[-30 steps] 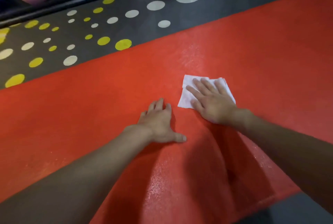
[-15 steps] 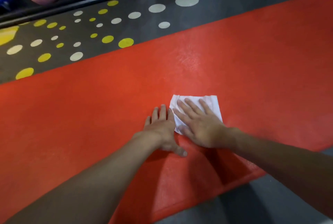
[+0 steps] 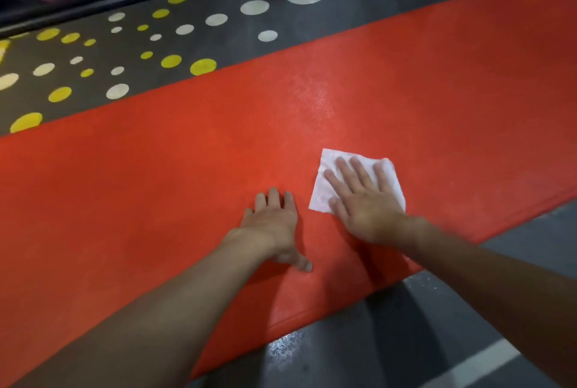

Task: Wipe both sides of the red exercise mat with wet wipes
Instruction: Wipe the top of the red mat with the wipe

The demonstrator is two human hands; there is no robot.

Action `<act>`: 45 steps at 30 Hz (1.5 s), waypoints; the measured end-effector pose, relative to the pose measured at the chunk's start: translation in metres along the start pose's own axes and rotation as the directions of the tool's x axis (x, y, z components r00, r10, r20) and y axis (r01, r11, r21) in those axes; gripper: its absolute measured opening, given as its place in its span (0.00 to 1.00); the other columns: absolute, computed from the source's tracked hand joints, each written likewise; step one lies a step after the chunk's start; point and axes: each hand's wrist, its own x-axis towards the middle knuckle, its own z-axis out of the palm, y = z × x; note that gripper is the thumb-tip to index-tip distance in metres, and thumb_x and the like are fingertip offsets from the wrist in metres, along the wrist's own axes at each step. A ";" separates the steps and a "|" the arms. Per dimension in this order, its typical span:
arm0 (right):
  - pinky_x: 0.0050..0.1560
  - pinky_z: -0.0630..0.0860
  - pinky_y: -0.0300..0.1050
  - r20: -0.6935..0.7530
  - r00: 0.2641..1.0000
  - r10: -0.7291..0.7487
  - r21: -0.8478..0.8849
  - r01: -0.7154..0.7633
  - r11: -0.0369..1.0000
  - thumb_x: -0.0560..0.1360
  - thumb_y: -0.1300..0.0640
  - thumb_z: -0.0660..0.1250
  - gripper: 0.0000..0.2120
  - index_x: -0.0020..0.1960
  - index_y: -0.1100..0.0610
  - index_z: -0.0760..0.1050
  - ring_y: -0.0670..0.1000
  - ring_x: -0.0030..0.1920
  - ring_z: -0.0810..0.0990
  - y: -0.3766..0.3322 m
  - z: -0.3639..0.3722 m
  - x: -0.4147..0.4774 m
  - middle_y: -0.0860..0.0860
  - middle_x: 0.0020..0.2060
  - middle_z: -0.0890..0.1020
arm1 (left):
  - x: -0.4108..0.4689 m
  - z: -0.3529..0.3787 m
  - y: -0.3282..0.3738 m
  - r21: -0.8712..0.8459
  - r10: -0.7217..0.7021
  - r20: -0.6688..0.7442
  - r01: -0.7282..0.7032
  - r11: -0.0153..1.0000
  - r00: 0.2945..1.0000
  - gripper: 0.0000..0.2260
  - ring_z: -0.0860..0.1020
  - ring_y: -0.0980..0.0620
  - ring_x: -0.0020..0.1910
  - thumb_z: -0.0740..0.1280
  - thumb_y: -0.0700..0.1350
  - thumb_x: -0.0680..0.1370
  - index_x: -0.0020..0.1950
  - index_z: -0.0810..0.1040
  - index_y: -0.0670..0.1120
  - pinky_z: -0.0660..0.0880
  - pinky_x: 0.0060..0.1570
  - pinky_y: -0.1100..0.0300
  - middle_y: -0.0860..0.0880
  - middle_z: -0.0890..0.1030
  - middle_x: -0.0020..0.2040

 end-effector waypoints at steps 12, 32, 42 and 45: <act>0.74 0.43 0.63 -0.031 0.996 -0.087 -0.015 0.087 0.996 0.78 0.40 0.41 0.33 0.80 0.52 0.53 0.57 0.79 0.49 -0.006 0.023 -0.073 0.56 0.80 0.53 | -0.010 0.010 0.008 -0.001 -0.033 -0.055 0.033 0.999 0.998 0.59 0.44 0.35 0.78 0.76 0.62 0.67 0.80 0.38 0.43 0.53 0.73 0.37 0.39 0.39 0.79; 0.73 0.56 0.65 -0.104 0.942 -0.318 -0.051 0.314 0.948 0.79 0.42 0.51 0.30 0.77 0.56 0.64 0.55 0.78 0.59 -0.058 0.035 -0.092 0.55 0.78 0.61 | -0.003 -0.003 -0.044 -0.180 -0.152 -0.046 0.142 0.973 0.987 0.53 0.57 0.34 0.74 0.81 0.56 0.63 0.79 0.50 0.59 0.66 0.68 0.38 0.45 0.55 0.76; 0.73 0.57 0.66 -0.115 0.910 -0.399 -0.069 0.394 0.917 0.78 0.42 0.52 0.29 0.76 0.52 0.64 0.58 0.77 0.60 -0.076 0.034 -0.079 0.57 0.77 0.62 | 0.005 0.004 -0.063 -0.184 -0.213 -0.085 0.195 0.964 0.973 0.52 0.53 0.34 0.76 0.77 0.59 0.68 0.80 0.46 0.53 0.63 0.68 0.36 0.42 0.49 0.79; 0.74 0.54 0.62 -0.154 0.933 -0.326 -0.100 0.314 0.944 0.80 0.42 0.50 0.27 0.77 0.48 0.64 0.55 0.77 0.62 -0.037 0.025 -0.046 0.53 0.77 0.63 | 0.004 -0.001 -0.071 -0.169 -0.188 -0.104 0.169 0.971 0.977 0.49 0.62 0.36 0.71 0.78 0.59 0.66 0.79 0.53 0.55 0.69 0.66 0.41 0.44 0.59 0.74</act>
